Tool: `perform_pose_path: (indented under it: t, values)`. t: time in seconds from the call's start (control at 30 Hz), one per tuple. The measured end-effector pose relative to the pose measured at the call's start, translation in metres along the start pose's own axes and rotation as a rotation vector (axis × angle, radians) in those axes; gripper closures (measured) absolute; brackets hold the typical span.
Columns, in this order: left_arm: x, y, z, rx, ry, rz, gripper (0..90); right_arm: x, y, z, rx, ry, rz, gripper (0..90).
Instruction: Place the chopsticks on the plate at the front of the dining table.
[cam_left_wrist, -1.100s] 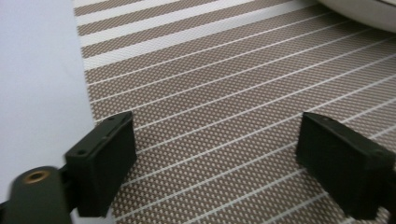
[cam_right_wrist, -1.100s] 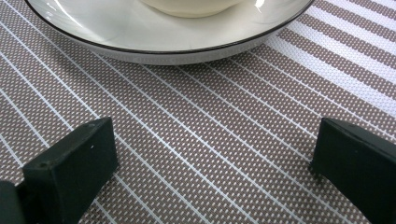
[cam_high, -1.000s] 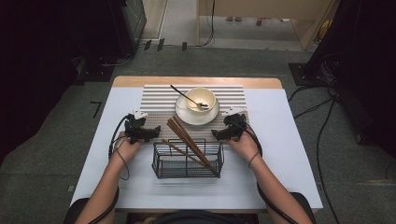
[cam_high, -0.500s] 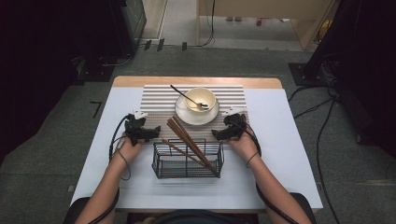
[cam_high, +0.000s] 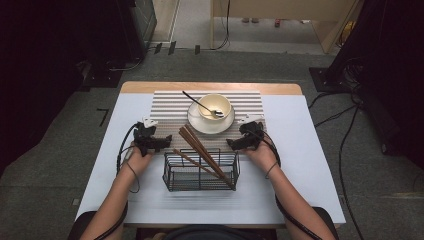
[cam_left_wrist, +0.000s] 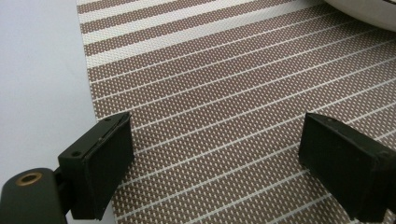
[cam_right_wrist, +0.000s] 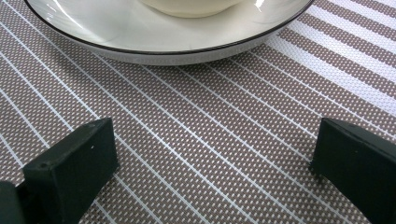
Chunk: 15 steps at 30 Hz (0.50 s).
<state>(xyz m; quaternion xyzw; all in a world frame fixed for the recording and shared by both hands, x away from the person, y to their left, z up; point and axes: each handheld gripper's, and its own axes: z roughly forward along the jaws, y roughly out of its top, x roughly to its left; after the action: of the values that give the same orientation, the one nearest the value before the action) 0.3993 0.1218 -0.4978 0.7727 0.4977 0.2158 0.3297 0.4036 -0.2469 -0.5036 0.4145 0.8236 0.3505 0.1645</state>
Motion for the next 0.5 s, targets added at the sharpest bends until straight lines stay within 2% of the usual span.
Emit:
perform_pose_path:
  t: [0.3,0.33,0.37,0.4,0.5]
  values:
    - [0.0,0.0,0.0,0.001,0.0,0.001,10.2,0.0,0.007,0.0,0.053,-0.001,0.004,0.2]
    - [0.0,0.0,0.0,0.001,0.0,0.001,10.2,0.0,0.007,0.0,0.054,0.005,0.006,1.2]
    - [0.0,0.0,0.0,0.001,0.0,0.001,10.2,0.001,0.009,-0.002,0.04,0.021,0.021,9.2]
    - [0.0,0.0,0.0,0.001,0.0,0.001,10.2,0.001,0.009,-0.002,0.04,0.021,0.021,9.2]
    - [0.0,0.0,0.0,0.001,0.0,0.001,10.2,0.001,0.012,-0.006,0.027,0.062,0.045,14.4]
